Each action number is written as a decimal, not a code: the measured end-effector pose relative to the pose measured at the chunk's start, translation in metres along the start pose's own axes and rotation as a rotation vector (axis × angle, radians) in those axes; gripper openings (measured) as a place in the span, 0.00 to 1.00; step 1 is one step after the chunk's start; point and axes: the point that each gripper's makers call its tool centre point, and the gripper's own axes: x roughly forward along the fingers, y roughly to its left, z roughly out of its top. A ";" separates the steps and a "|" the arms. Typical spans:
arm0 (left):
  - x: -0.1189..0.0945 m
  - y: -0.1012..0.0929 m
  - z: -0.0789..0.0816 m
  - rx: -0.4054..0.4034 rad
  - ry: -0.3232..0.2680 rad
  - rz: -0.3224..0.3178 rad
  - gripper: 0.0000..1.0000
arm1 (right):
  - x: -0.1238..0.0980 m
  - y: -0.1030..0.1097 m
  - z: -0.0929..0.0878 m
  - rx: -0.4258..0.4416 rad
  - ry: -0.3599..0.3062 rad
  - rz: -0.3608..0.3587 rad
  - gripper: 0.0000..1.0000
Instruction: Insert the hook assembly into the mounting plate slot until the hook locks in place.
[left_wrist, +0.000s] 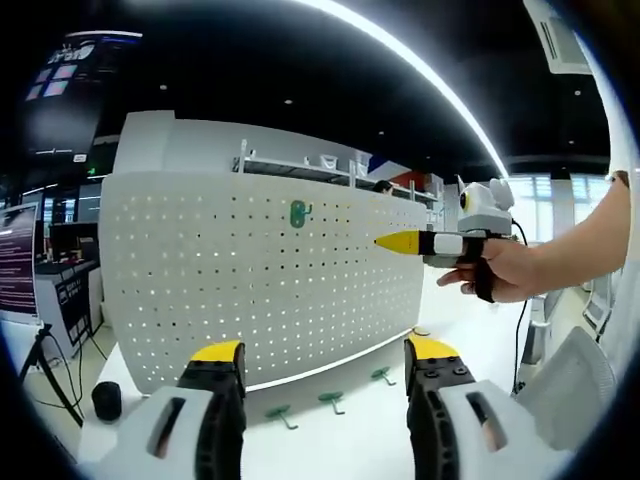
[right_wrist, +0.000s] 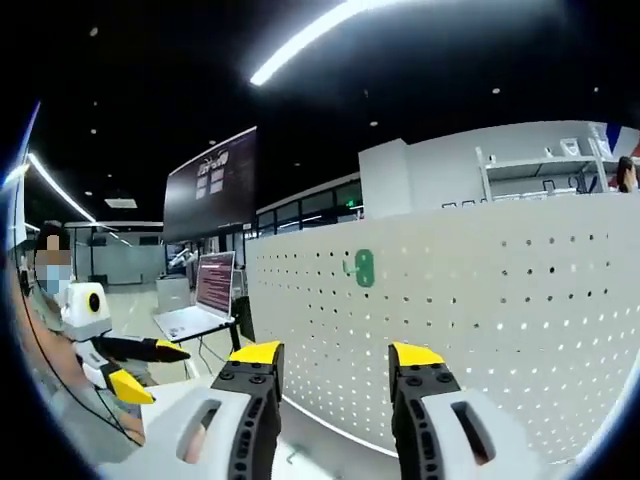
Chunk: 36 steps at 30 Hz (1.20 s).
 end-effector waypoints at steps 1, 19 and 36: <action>0.000 0.000 0.000 -0.004 -0.001 -0.002 0.66 | -0.004 -0.001 -0.003 0.002 0.005 -0.002 0.41; 0.001 -0.002 -0.008 -0.011 0.019 -0.019 0.66 | -0.053 -0.010 -0.036 0.005 0.062 -0.050 0.46; -0.002 -0.003 -0.019 -0.022 0.042 -0.027 0.67 | -0.097 -0.018 -0.062 0.039 0.110 -0.100 0.49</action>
